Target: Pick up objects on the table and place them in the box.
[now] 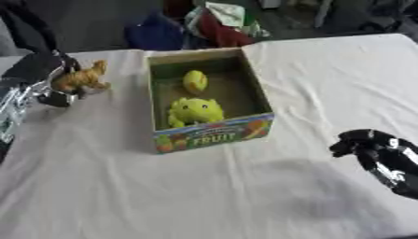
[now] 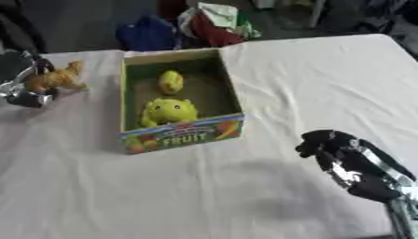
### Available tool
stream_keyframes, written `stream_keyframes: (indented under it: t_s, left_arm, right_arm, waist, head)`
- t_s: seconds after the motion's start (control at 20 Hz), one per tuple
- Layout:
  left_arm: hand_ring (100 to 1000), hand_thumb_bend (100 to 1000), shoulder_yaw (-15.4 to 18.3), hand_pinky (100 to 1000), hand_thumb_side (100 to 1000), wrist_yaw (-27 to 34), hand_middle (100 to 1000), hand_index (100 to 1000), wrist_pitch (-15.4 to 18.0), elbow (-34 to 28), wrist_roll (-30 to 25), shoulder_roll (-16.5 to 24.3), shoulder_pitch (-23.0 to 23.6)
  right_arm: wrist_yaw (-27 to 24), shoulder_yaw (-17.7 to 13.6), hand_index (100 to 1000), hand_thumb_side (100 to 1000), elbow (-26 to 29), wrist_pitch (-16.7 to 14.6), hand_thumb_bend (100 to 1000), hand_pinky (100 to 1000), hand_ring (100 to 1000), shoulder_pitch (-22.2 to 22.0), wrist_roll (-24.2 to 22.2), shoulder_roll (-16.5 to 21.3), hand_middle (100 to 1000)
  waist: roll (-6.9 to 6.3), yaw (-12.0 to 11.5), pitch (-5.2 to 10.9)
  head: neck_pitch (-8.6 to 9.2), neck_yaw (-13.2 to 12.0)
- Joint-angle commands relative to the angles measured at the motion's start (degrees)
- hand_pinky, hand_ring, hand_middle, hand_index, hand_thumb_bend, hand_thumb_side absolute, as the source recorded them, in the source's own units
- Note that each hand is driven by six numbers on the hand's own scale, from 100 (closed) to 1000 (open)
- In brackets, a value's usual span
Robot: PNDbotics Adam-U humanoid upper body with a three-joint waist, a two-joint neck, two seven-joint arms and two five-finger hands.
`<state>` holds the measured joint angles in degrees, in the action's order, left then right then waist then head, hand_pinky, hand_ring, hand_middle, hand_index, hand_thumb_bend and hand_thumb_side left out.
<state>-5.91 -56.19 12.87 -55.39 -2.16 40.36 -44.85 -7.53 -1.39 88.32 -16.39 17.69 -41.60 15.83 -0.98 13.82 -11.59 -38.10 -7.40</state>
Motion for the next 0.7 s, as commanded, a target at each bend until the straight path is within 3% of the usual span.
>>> stream_keyframes:
  t_s: [0.05,0.4,0.7]
  left_arm:
    - [443,100,-0.62,591,100,4.53,422,573,0.54,-5.93,-2.06,3.44,-1.08]
    - [441,100,-3.41,589,100,11.57,419,571,0.89,-14.65,-6.27,2.56,-3.44]
    - [443,100,-5.82,588,100,12.97,421,576,1.64,-15.79,-9.21,-1.36,-6.77]
  right_arm:
    - [-0.13,-0.42,824,483,0.63,-0.04,100,741,764,0.72,-0.12,0.95,659]
    - [-0.28,-0.33,824,485,0.57,0.04,100,741,764,0.62,-0.3,0.91,659]
    - [-0.37,-0.06,824,486,0.48,0.14,100,741,764,0.58,-0.6,0.84,659]
  waist:
    - [-0.03,-0.17,1.26]
    - [-0.02,-0.15,1.66]
    - [-0.08,0.21,1.94]
  head:
    - [0.74,0.05]
    - [0.49,-0.08]
    - [0.25,-0.49]
